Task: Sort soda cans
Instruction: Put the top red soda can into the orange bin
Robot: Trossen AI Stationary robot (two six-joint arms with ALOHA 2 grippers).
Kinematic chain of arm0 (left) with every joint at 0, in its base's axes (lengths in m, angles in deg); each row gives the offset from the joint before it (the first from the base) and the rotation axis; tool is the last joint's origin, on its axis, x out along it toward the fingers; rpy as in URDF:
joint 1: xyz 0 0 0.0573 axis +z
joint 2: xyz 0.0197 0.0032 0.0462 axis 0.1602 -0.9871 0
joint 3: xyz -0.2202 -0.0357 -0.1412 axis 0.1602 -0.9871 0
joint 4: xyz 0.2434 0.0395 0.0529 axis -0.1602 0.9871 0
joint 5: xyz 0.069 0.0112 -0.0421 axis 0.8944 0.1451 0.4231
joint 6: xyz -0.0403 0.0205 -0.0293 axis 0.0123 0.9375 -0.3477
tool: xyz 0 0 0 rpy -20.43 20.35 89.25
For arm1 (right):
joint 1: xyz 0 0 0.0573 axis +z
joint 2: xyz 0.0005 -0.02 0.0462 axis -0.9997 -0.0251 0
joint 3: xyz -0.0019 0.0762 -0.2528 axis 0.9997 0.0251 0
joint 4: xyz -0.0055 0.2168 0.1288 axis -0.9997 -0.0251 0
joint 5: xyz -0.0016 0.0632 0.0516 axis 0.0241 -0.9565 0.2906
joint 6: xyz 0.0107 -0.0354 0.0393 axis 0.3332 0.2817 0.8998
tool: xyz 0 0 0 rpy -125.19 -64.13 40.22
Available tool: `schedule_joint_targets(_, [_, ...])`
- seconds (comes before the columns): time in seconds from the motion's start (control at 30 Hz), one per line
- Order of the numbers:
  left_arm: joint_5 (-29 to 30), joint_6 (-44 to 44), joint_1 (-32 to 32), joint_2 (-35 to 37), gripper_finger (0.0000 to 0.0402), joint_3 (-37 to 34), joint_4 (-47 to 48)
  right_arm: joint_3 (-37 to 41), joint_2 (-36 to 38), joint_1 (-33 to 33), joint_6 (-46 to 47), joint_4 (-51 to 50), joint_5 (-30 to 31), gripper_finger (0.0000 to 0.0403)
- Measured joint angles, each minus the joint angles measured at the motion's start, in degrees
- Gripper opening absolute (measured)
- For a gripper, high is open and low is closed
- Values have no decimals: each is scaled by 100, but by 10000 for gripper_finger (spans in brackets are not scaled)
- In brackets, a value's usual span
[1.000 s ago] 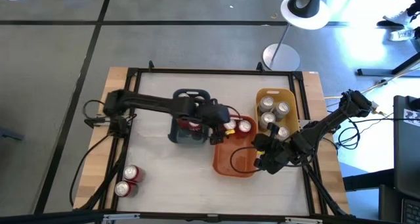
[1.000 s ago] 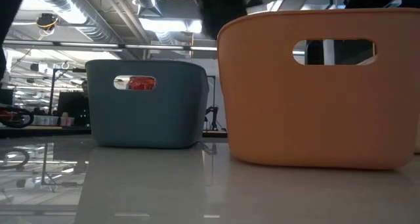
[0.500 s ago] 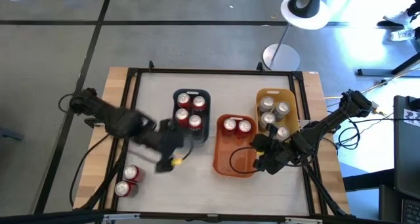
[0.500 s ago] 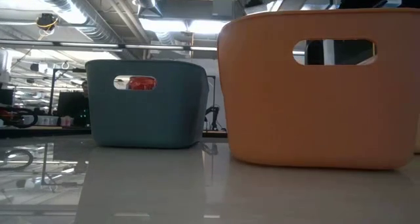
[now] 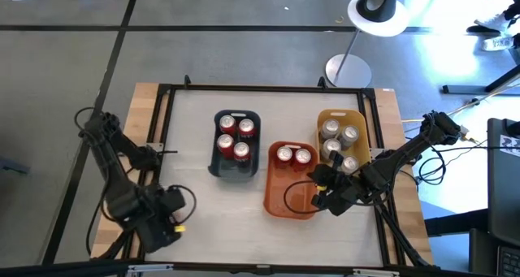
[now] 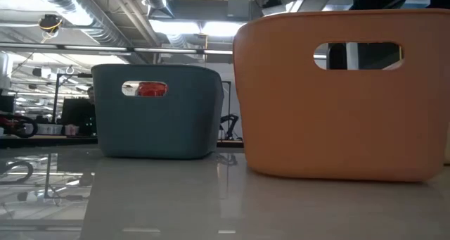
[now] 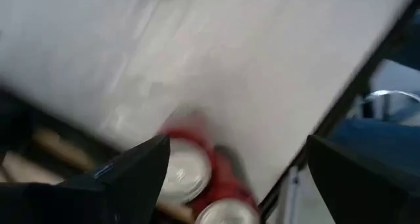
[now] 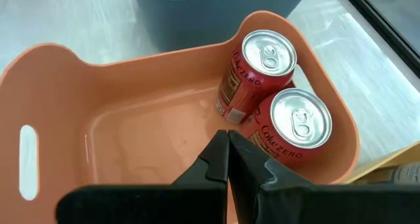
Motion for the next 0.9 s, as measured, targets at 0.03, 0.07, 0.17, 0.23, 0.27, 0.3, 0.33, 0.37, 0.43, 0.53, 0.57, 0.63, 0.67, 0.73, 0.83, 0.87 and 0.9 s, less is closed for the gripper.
schedule_joint_targets(0.03, [-18,-293,-101,34,343,-111,64,0,0,0,0,2,0,5])
schedule_joint_targets(0.07, [-25,-565,-181,73,343,-213,85,0,0,0,0,0,0,5])
schedule_joint_targets(0.17, [-70,-1352,-352,209,343,-499,91,0,0,0,-18,0,0,5])
schedule_joint_targets(0.23, [-91,-1790,-397,312,343,-629,97,0,0,0,-47,0,18,5])
schedule_joint_targets(0.27, [-147,-1976,-411,365,343,-691,113,0,0,-1,-50,-3,61,5])
schedule_joint_targets(0.3, [-238,-2152,-420,409,343,-770,133,0,0,0,-50,-7,98,5])
schedule_joint_targets(0.33, [-372,-2307,-425,453,343,-867,147,0,0,0,-50,-10,121,5])
schedule_joint_targets(0.37, [-517,-2441,-425,482,343,-958,145,0,0,-1,-50,-19,134,5])
schedule_joint_targets(0.43, [-766,-2647,-425,533,343,-1108,112,0,0,0,-50,-24,136,5])
schedule_joint_targets(0.53, [-923,-2769,-425,592,343,-1305,-63,0,0,0,-52,-26,136,5])
schedule_joint_targets(0.57, [-955,-2806,-425,601,343,-1362,-80,0,0,0,-52,-29,136,5])
schedule_joint_targets(0.63, [-1009,-2889,-425,607,343,-1461,-129,0,0,0,-54,-31,136,5])
schedule_joint_targets(0.67, [-1013,-2889,-425,610,343,-1503,-239,0,0,-1,-55,-31,134,5])
schedule_joint_targets(0.73, [-1016,-2768,-425,618,343,-1582,-507,0,0,-1,-56,-33,136,5])
schedule_joint_targets(0.83, [-1017,-2590,-425,625,343,-1710,-561,0,0,0,-105,-35,176,5])
schedule_joint_targets(0.87, [-1018,-2587,-425,625,343,-1771,-539,0,0,0,-114,-35,184,5])
schedule_joint_targets(0.9, [-1018,-2586,-425,625,343,-1837,-531,0,0,0,-114,-35,186,5])
